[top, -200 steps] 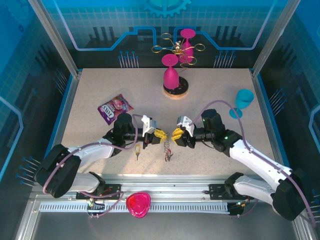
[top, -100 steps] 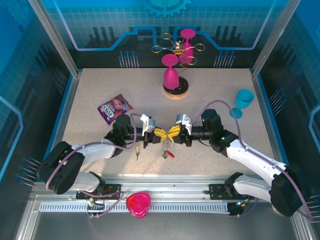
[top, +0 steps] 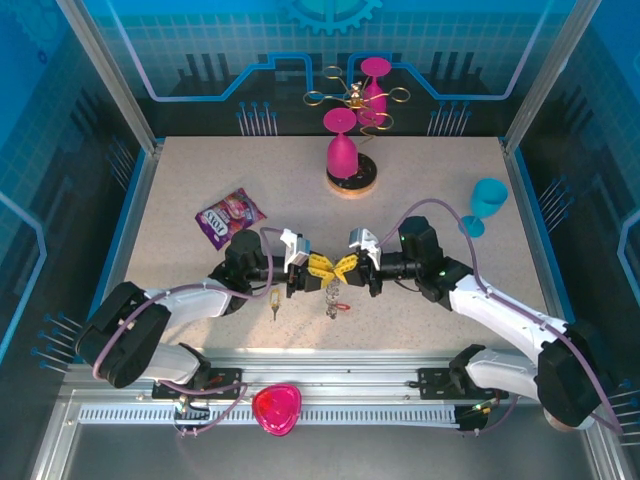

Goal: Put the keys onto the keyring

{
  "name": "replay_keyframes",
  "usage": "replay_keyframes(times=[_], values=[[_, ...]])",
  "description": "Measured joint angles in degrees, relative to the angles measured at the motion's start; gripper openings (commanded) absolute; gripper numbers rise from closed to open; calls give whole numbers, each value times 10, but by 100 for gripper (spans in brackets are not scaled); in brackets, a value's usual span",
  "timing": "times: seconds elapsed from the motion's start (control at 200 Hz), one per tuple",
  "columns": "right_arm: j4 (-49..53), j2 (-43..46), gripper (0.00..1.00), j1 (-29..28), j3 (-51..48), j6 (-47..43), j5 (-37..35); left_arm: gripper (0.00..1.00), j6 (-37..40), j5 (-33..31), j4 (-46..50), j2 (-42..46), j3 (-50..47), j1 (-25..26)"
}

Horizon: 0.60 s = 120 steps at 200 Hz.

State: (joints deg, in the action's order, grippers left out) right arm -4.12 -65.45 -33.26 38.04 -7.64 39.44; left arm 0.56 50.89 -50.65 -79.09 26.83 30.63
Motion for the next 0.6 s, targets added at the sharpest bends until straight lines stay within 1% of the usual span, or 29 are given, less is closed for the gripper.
replay_keyframes(times=[0.165,0.315,0.425,0.6], values=[[118,-5,0,-5,57,-49,-32,27,50,-23,101,30,9,0],[232,-29,0,-27,132,-101,-76,27,103,-38,192,45,38,0],[298,-56,0,-47,181,-133,-108,26,122,-42,224,49,46,0],[384,-97,0,-69,243,-170,-152,21,136,-41,252,49,47,0]])
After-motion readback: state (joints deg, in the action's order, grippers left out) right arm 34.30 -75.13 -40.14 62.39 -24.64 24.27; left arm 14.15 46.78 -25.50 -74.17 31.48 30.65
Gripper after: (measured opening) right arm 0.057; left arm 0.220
